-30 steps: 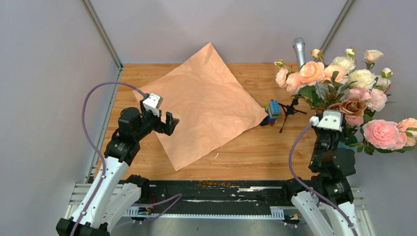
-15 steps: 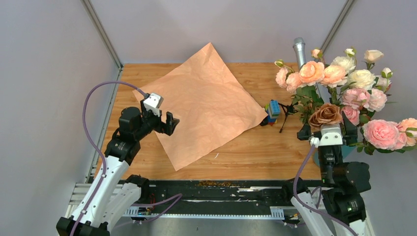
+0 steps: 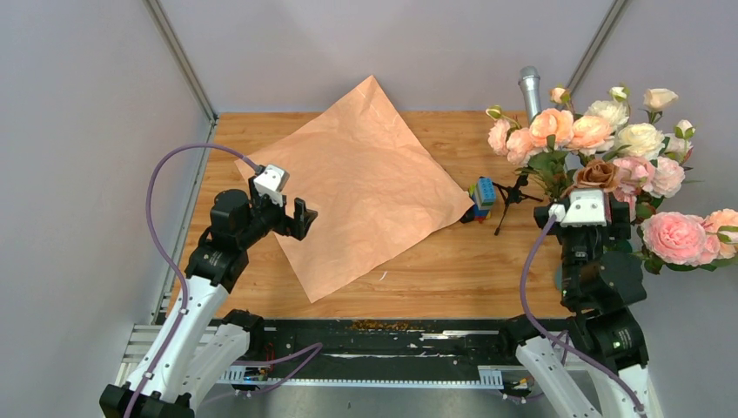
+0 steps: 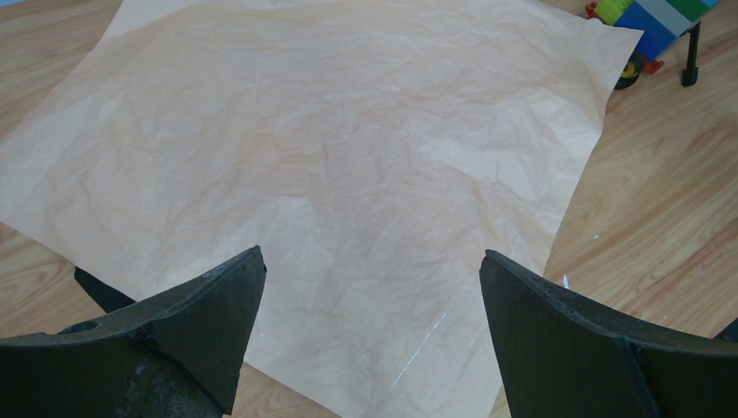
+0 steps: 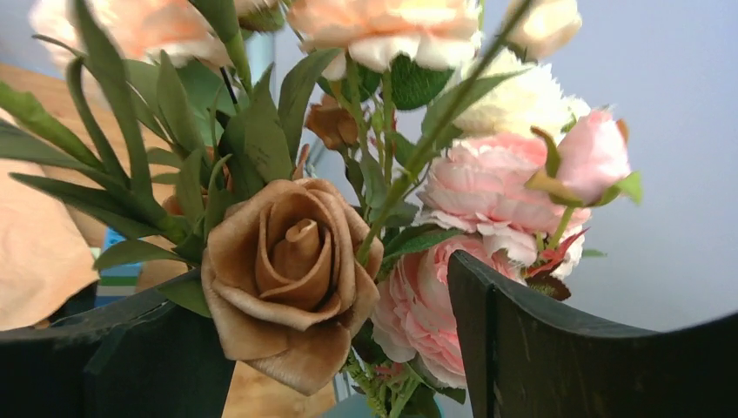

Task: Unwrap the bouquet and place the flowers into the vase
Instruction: Insert the fake flower into the vase.

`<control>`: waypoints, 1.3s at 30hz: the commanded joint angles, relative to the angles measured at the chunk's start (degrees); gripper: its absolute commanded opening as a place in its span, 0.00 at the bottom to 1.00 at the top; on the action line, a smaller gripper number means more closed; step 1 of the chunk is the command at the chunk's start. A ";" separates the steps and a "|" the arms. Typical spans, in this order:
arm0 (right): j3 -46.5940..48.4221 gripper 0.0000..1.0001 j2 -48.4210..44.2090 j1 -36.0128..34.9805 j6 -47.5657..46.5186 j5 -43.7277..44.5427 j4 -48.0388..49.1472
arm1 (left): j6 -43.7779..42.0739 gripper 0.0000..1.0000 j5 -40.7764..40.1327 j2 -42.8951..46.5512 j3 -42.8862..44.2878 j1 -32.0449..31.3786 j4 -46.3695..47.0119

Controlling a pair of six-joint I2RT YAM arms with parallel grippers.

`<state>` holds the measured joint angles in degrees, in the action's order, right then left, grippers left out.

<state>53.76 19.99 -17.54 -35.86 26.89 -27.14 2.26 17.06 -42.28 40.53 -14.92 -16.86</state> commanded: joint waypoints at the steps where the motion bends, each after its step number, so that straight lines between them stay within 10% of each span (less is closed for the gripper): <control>1: -0.77 0.79 2.40 0.12 2.18 12.98 2.21 | 0.29 1.00 0.70 0.20 0.01 -0.20 1.79; 9: 7.23 1.00 2.42 0.13 8.09 -3.96 -10.14 | 0.20 1.00 1.24 0.19 -0.02 -0.20 1.69; 39: 22.80 1.00 8.64 0.06 12.74 -28.97 -35.88 | 11.27 1.00 11.23 -6.15 3.90 -0.38 11.57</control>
<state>73.03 30.68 -17.54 -23.18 5.93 -61.71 14.90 28.40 -49.50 40.91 -15.00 -5.32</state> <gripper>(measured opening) 0.998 0.998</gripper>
